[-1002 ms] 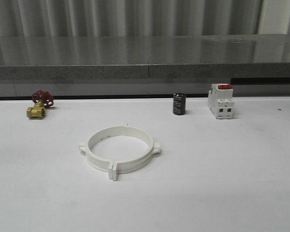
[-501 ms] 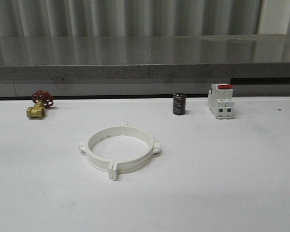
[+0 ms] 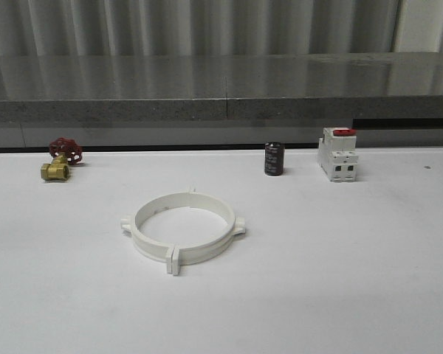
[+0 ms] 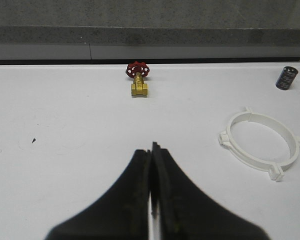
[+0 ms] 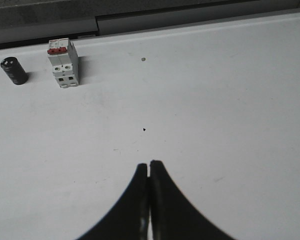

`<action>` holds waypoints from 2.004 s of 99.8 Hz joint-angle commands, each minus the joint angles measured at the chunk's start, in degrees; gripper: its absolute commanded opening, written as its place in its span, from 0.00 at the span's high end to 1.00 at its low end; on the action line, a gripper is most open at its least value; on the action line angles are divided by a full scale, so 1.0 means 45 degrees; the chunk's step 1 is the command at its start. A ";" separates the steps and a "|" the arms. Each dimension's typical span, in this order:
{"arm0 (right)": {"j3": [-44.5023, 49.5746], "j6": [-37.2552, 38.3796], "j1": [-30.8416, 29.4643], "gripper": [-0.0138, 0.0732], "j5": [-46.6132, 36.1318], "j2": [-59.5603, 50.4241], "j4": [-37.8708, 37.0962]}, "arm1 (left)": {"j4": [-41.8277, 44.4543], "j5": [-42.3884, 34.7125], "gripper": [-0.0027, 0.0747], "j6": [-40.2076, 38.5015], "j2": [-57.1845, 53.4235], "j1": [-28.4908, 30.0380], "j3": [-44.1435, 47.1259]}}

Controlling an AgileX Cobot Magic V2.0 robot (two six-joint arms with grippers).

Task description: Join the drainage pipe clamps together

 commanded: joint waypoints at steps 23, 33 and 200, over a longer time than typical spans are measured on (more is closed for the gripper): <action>-0.0280 -0.0158 -0.0083 0.92 -0.0784 0.0016 -0.0380 | -0.0236 -0.0855 0.99 0.0012 0.0086 0.0006 -0.0310; -0.0243 -0.0158 -0.0083 0.92 -0.0798 0.0016 -0.0380 | -0.0236 -0.0855 0.99 0.0012 0.0086 0.0006 -0.0310; 0.7897 -0.4346 -0.1524 0.92 -0.9489 -0.6887 0.3615 | -0.0236 -0.0855 0.99 0.0012 0.0086 0.0006 -0.0310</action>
